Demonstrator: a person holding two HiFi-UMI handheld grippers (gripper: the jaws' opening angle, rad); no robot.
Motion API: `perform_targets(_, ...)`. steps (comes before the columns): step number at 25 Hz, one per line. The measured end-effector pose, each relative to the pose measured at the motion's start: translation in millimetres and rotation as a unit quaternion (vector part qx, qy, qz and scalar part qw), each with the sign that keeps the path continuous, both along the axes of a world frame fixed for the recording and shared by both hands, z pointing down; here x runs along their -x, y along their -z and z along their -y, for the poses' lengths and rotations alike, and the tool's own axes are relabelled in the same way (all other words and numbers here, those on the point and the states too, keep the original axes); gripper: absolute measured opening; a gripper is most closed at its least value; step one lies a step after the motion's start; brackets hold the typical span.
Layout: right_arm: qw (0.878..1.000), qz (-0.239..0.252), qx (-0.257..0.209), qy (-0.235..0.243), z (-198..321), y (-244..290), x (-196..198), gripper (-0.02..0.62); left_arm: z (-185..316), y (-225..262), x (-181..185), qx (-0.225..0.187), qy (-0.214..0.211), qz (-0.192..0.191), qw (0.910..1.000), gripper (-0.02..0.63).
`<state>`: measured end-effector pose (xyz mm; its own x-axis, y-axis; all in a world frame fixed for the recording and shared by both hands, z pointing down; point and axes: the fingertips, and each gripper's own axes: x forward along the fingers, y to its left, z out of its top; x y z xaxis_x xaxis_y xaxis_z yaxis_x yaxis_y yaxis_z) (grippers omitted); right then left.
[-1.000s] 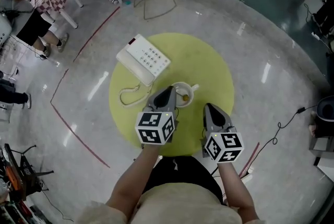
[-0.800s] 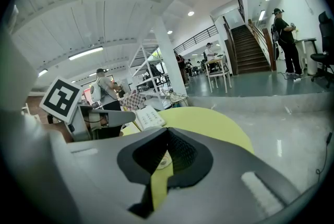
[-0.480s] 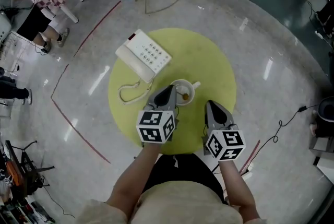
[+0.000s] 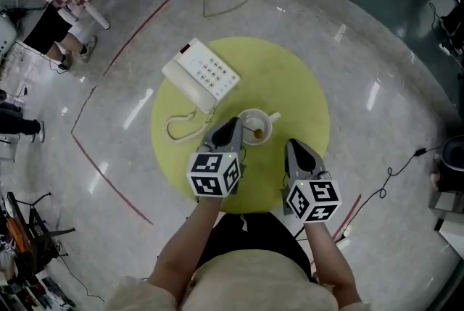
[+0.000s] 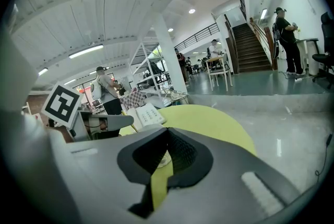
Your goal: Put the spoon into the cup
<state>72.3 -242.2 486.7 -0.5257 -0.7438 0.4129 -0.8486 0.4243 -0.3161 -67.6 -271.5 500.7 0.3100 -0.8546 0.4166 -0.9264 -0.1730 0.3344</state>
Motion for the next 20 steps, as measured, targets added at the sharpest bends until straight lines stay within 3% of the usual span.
perform_targets(20,1.000,-0.001,-0.001,0.007,-6.4,0.5,0.7,0.002,-3.9,-14.4,21.7,0.022,0.020,-0.004,0.9995,0.031)
